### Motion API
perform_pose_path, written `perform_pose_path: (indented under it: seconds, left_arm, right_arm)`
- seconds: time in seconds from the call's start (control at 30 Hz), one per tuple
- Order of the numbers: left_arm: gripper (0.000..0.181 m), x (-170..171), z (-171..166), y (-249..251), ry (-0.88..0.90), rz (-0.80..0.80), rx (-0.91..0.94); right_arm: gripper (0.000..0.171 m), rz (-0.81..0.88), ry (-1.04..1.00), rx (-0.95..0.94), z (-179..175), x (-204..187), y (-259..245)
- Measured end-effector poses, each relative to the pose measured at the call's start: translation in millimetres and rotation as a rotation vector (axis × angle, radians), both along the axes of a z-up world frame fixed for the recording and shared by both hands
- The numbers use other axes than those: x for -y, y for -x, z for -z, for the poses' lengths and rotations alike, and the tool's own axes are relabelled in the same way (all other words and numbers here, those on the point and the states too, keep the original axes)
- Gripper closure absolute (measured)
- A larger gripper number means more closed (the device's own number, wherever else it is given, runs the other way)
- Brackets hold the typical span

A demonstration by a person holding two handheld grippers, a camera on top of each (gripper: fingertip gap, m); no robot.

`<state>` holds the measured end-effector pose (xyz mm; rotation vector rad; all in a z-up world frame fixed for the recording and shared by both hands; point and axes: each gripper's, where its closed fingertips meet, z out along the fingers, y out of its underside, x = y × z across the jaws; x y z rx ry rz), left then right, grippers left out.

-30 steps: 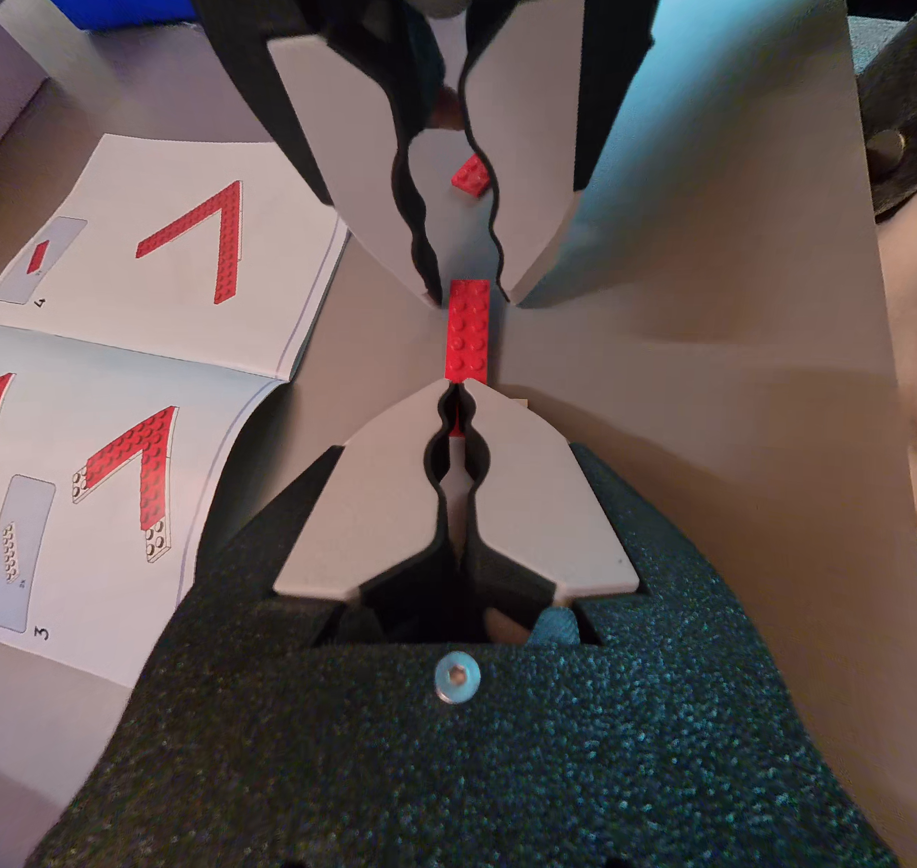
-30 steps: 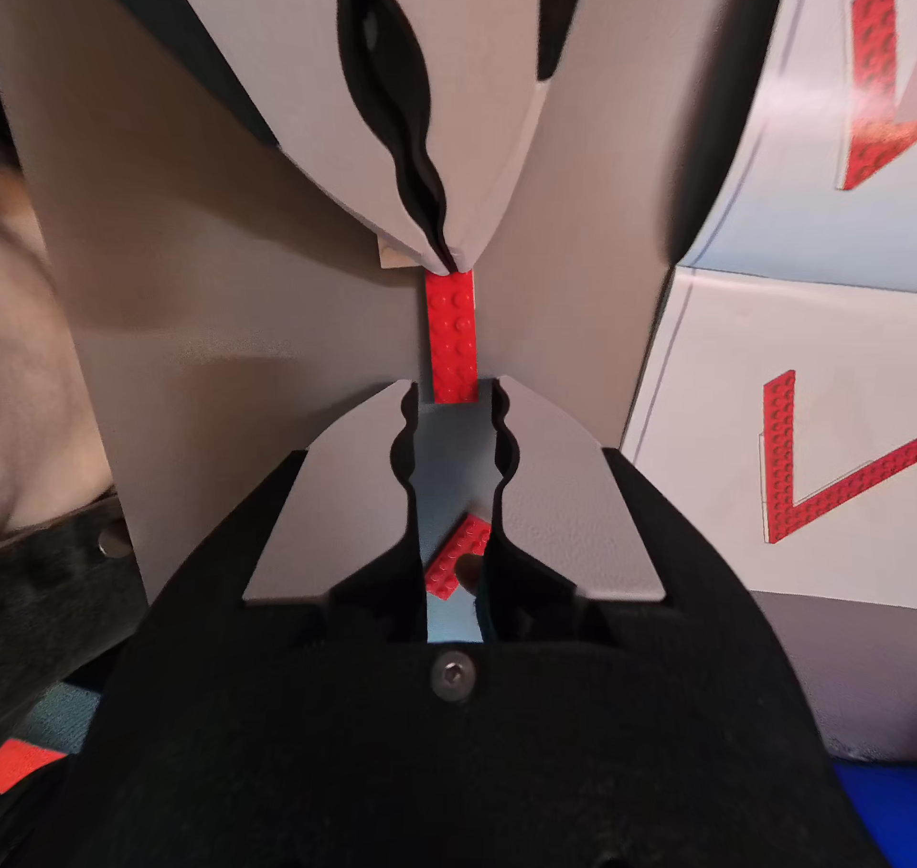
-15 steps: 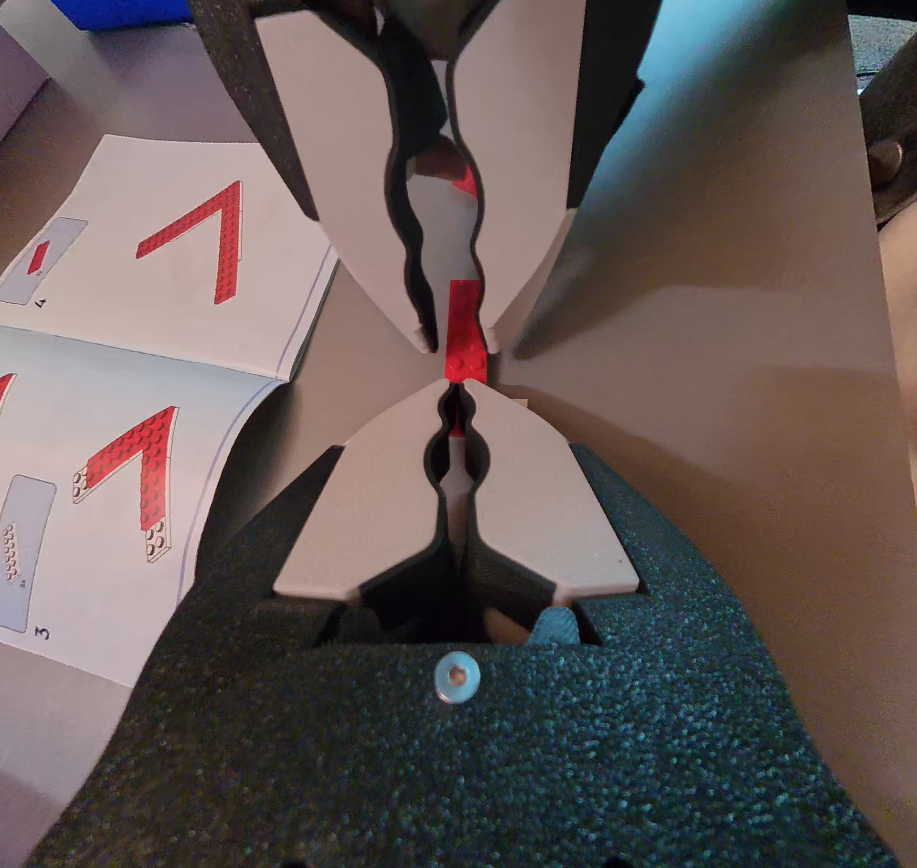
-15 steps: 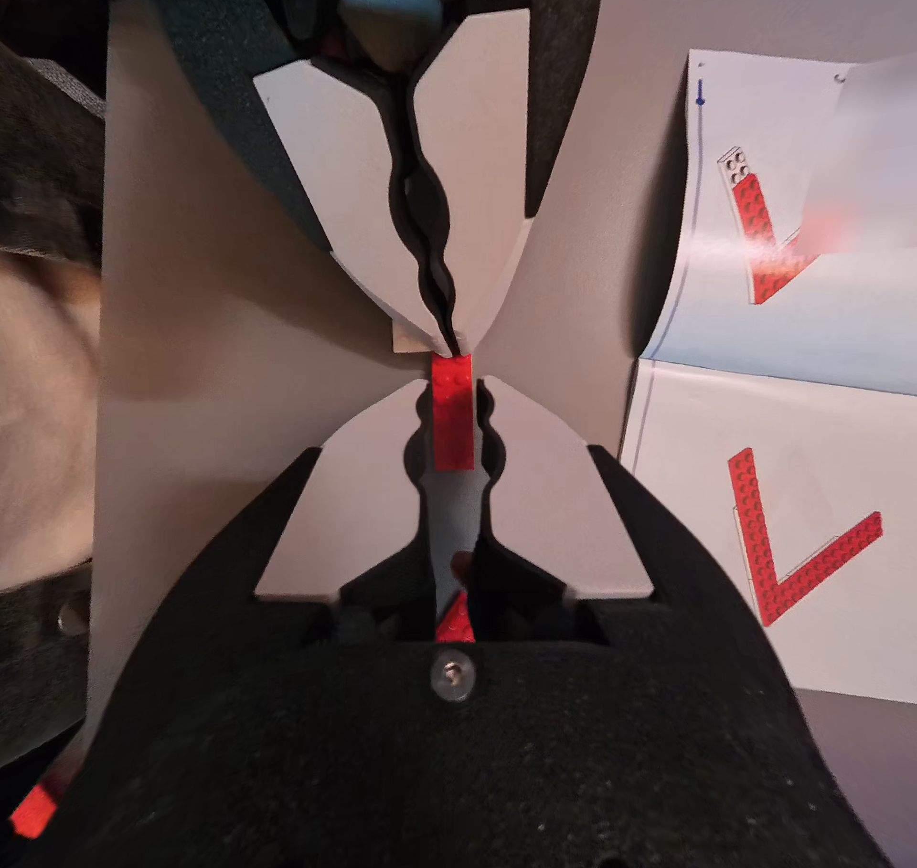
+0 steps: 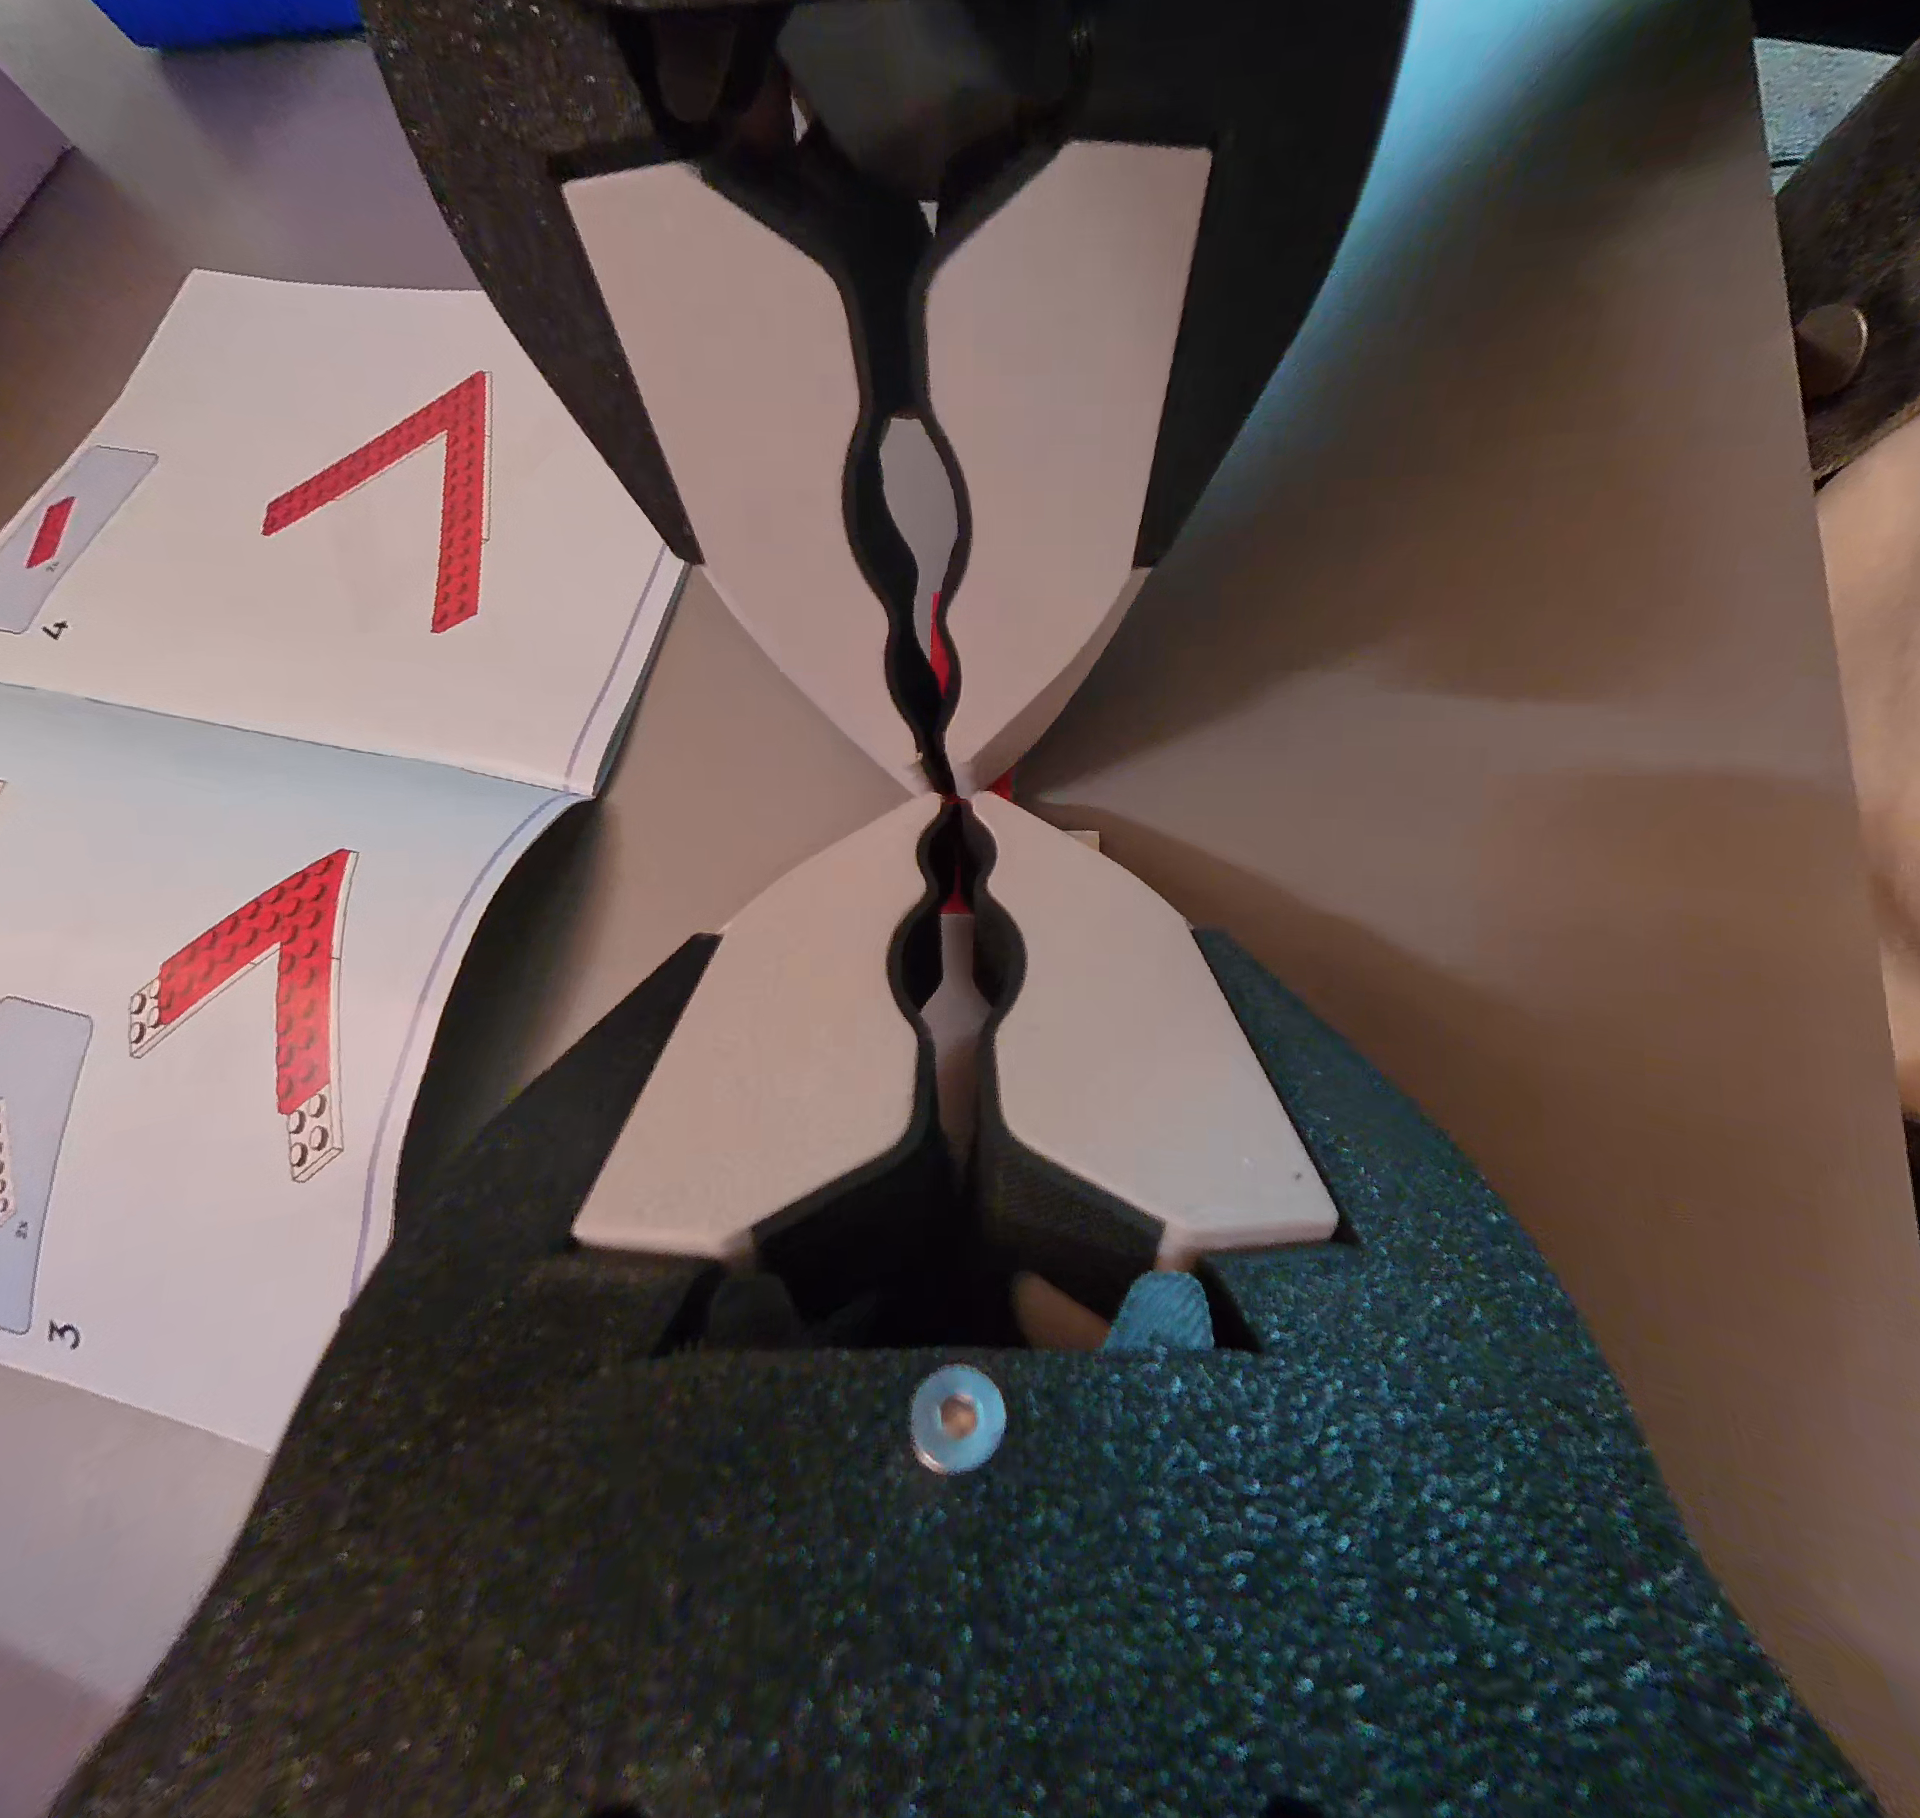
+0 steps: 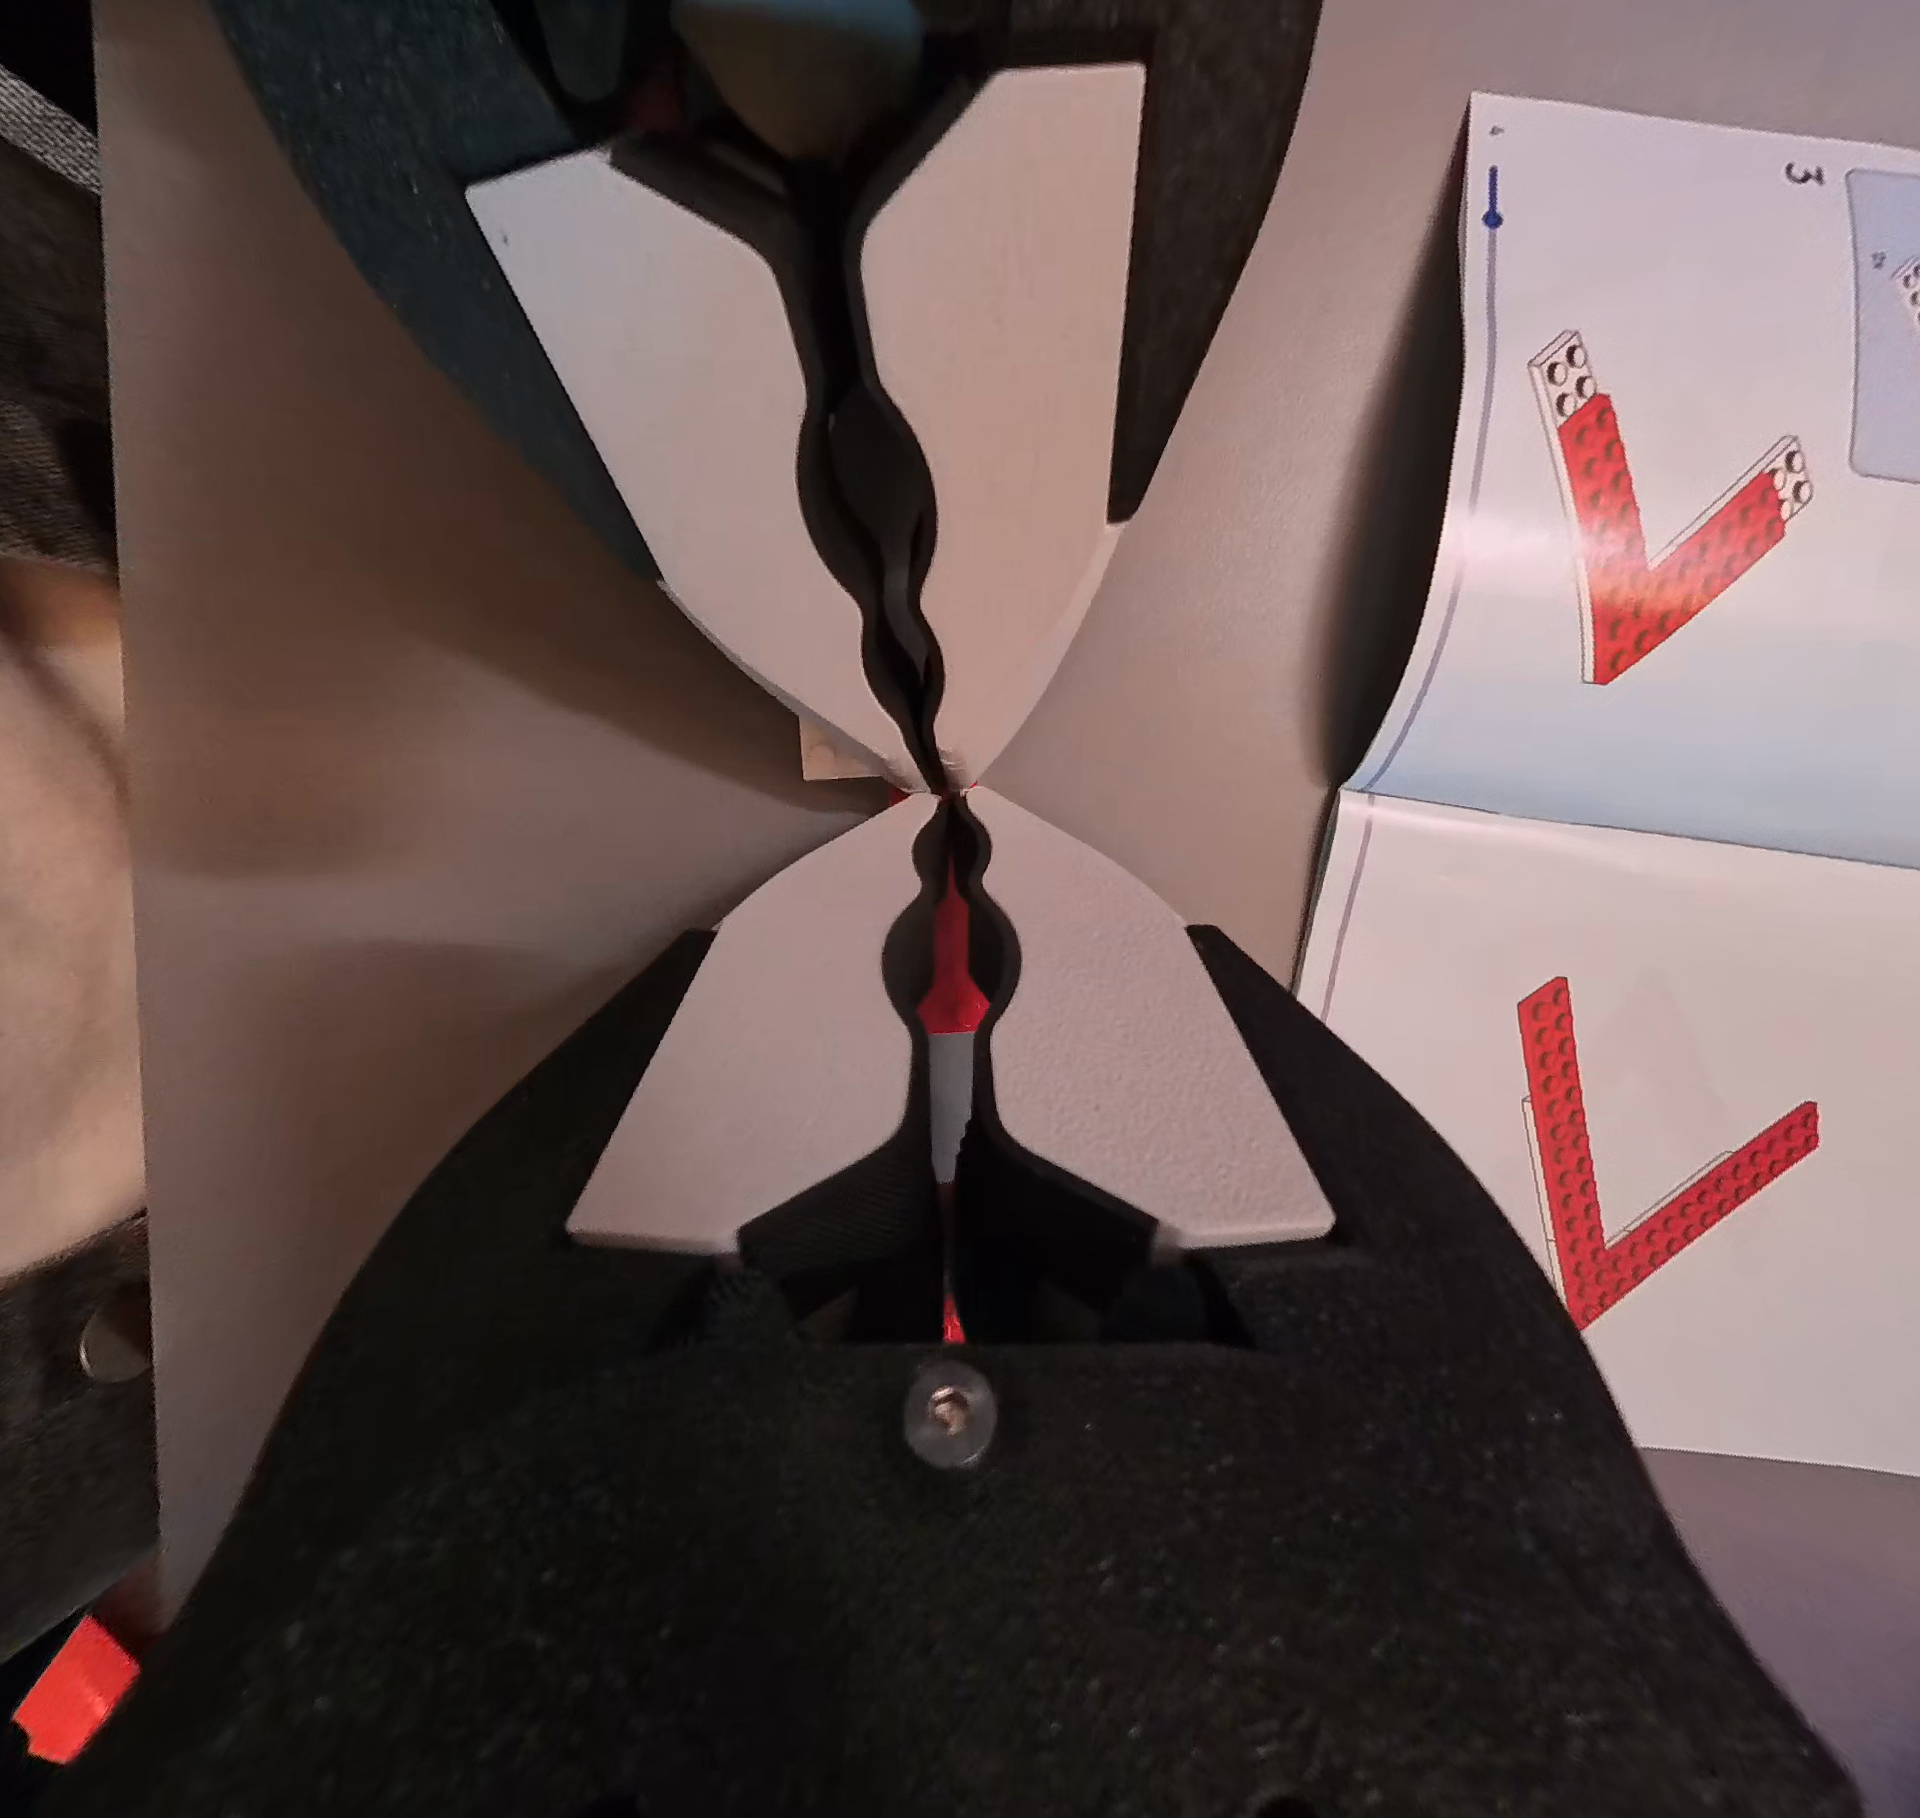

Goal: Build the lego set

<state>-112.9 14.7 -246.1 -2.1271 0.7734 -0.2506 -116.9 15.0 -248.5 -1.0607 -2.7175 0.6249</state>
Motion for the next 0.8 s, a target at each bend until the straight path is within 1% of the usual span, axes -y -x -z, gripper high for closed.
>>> perform_pose_path:
  seconds: [0.17, 0.33, 0.5, 0.53, 0.57, 0.67, 0.7, 0.8]
  left_arm:
    - [0.181, -0.1, 0.6, -0.1, 0.014, -0.001, 0.014]
    - [0.181, -0.5, 1.0, -0.1, 0.026, -0.002, 0.025]
    - [0.181, 1.2, -0.3, -0.2, 0.022, 0.009, 0.031]
    - [0.181, 1.4, -3.5, -0.5, 0.002, 0.012, 0.039]
    - [0.174, 1.7, -9.3, -0.5, -0.029, 0.013, 0.060]
    - [0.172, 3.8, -26.8, 4.9, -0.096, -0.001, 0.130]
    - [0.172, 4.5, -27.7, 9.4, -0.102, -0.016, 0.123]
    - [0.172, 7.1, -22.6, 19.5, -0.090, -0.043, 0.094]
  right_arm:
    - [0.171, 0.043, 0.012, 0.011, 1.2, -0.5, -0.5]
    - [0.171, 0.035, -0.035, 0.029, 1.6, -0.9, -0.5]
    - [0.171, 0.028, 0.047, 0.026, 0.5, 1.7, -1.1]
    - [0.156, 0.038, 0.067, 0.020, -2.2, 1.0, -1.1]
    - [0.152, 0.047, 0.084, 0.010, -6.5, -0.6, -1.4]
    - [0.143, 0.037, 0.104, -0.008, -13.5, -3.2, -5.6]
    - [0.140, 0.024, 0.080, -0.007, -12.1, -5.1, -7.6]
    - [0.138, 0.000, 0.002, -0.050, -12.4, -13.1, -3.3]
